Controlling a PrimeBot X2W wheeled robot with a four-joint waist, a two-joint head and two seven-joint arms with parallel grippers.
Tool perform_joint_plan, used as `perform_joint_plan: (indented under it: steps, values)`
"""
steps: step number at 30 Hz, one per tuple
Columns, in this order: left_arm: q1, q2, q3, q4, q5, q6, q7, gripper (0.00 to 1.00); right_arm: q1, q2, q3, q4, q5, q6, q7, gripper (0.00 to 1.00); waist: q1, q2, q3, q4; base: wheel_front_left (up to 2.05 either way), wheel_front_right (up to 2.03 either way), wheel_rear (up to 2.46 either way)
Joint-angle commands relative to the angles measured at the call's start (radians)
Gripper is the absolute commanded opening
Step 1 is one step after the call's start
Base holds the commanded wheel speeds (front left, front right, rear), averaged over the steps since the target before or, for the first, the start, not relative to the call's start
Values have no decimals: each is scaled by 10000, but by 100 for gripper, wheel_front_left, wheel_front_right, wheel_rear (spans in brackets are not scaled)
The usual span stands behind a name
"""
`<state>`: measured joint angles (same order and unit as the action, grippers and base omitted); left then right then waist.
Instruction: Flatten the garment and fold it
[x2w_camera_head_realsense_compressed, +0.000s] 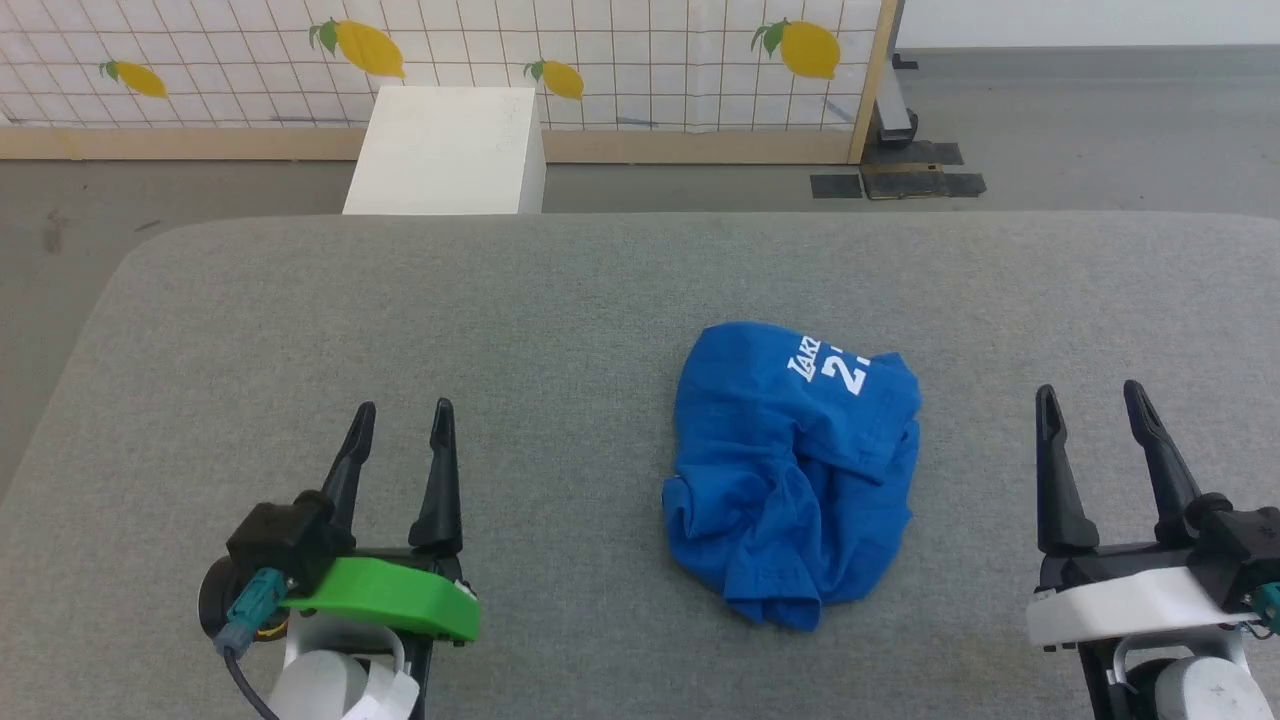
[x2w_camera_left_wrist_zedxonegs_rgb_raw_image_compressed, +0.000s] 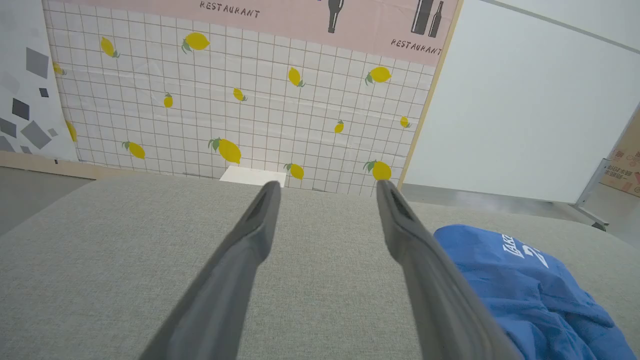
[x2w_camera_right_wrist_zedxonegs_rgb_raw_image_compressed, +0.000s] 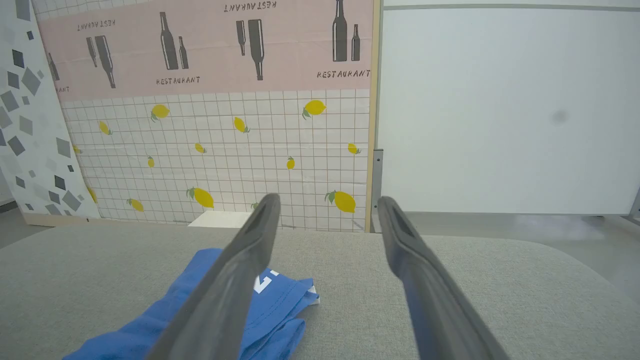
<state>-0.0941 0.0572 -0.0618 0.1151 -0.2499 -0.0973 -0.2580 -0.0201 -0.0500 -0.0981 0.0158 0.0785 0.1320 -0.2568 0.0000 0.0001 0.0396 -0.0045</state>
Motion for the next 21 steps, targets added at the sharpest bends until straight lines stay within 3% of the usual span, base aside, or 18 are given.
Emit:
perform_joint_plan:
  steps: [1,15,21]
  values:
    - [101,-52,37,-12,101,-75,-37,100,59,-3,42,18,-32,-13,-49,100,0,-1,-1,-4,0,0,0]
    - [147,-68,-5,48,-28,-73,-37,100,12,-3,127,9,27,-13,-49,100,0,-1,22,-25,0,0,0]
    - [180,-69,-62,29,-78,-20,-37,100,-110,-3,1082,-295,-43,-13,61,100,0,-1,83,45,0,0,0]
